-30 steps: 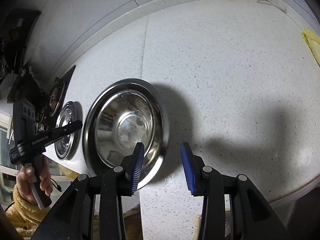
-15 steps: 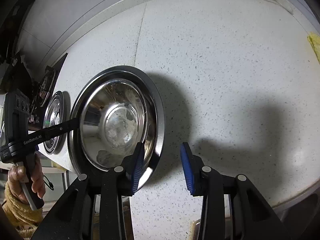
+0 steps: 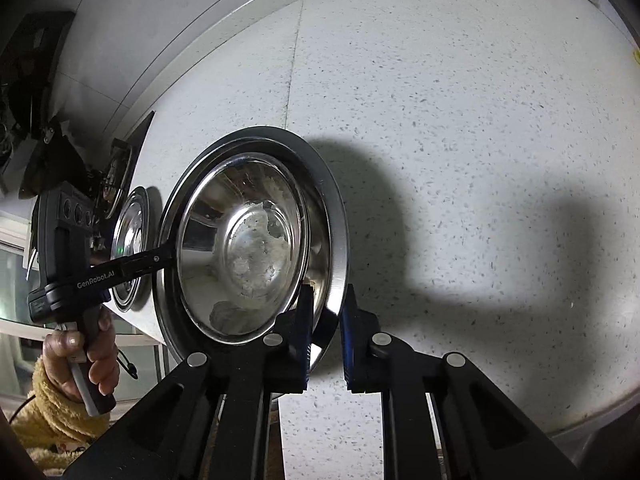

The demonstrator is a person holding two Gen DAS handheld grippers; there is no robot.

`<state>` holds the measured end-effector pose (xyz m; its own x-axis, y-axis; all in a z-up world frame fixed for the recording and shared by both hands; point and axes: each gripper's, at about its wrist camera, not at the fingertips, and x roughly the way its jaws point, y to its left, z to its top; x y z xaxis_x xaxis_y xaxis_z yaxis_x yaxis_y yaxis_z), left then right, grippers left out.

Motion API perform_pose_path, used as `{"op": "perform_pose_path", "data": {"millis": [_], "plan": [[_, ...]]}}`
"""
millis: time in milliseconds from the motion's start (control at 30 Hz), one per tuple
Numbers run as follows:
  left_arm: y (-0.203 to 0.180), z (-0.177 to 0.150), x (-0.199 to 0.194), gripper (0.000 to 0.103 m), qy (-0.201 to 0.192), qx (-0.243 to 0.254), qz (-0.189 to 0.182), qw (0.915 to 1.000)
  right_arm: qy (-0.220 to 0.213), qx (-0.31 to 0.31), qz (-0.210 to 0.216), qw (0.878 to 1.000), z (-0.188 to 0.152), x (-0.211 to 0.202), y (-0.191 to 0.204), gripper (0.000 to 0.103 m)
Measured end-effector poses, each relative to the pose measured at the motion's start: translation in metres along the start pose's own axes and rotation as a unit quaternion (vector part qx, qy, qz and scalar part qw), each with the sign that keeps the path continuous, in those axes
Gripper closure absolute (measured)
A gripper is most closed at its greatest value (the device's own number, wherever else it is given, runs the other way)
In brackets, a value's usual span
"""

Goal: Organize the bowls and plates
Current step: 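Carry the nested bowls with both grippers and lower them onto the plate stack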

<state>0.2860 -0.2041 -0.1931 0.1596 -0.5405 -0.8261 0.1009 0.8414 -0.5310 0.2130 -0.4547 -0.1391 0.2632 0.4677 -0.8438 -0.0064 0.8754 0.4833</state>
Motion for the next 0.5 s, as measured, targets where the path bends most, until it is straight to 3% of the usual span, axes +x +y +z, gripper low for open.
{"op": "perform_pose_path", "data": {"millis": [500], "plan": [[-0.008, 0.000, 0.000, 0.094, 0.004, 0.002, -0.001, 1.0000, -0.010, 0.013, 0.000, 1.000, -0.002, -0.012, -0.011, 0.091]]}}
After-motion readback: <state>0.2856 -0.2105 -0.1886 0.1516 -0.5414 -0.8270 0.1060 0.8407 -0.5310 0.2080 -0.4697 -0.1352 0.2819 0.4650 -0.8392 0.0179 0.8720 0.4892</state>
